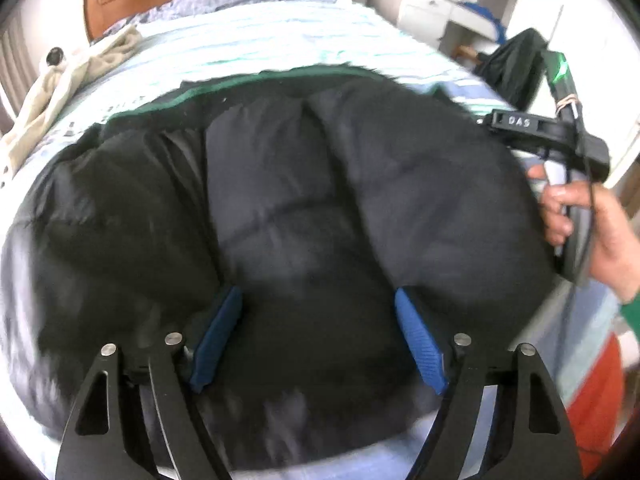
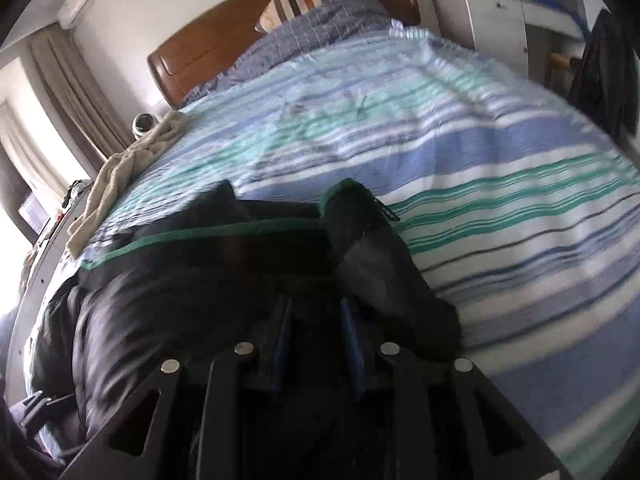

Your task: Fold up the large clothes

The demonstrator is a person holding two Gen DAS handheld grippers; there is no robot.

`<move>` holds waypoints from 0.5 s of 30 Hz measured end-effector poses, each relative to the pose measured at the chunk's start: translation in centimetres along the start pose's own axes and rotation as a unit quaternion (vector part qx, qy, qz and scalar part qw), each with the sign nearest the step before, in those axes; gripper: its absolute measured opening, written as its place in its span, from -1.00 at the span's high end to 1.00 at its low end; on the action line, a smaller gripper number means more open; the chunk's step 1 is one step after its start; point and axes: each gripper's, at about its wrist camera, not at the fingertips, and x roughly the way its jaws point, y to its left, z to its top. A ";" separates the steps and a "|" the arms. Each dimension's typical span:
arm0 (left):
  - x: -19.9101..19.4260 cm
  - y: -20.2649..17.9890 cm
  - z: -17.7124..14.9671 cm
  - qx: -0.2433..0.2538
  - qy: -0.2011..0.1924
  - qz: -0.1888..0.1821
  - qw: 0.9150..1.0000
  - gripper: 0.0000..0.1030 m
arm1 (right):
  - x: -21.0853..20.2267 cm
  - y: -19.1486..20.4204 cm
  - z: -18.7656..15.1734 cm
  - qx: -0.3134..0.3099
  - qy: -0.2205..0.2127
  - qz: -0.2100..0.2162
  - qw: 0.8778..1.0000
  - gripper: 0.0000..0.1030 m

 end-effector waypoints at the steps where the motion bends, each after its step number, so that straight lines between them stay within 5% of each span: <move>1: -0.6 -0.6 -0.8 0.014 -0.002 0.002 1.000 -0.54 | -2.0 0.4 -1.0 -0.012 -0.011 0.014 1.000 0.43; 7: 1.8 -1.0 -3.0 0.026 -0.014 0.025 0.999 -0.59 | -11.0 0.7 -8.2 -0.015 -0.039 0.054 0.998 0.36; 15: -1.8 -2.4 -5.8 0.057 0.009 0.020 0.998 -0.71 | -17.1 -4.2 -16.0 0.097 -0.022 0.010 0.995 -0.03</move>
